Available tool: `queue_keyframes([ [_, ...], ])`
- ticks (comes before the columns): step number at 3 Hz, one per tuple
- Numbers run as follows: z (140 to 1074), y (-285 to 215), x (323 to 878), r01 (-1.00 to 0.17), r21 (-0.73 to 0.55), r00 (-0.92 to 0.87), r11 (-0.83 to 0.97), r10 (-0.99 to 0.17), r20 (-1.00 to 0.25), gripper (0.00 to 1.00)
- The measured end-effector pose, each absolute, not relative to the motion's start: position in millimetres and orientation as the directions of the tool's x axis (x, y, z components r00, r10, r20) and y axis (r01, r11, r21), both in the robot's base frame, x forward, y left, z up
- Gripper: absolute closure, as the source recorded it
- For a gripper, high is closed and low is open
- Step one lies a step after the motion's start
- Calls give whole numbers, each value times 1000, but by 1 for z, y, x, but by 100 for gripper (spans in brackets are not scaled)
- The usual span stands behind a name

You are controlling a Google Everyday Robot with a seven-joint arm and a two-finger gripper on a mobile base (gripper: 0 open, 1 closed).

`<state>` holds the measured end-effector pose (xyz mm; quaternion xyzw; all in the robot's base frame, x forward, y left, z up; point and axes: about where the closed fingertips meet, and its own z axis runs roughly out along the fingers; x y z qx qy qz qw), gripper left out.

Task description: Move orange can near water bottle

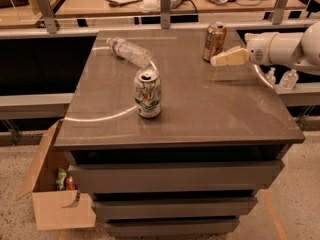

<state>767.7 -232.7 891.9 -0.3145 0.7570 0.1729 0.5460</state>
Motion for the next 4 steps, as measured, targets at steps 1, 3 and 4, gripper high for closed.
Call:
queue_keyframes([
  [1, 885, -218, 783, -666, -101, -181, 739, -291, -940, 0],
  [3, 875, -209, 812, -640, -127, -171, 758, -302, -938, 12],
  [4, 872, -201, 817, -647, -130, -177, 752, -314, -933, 35],
])
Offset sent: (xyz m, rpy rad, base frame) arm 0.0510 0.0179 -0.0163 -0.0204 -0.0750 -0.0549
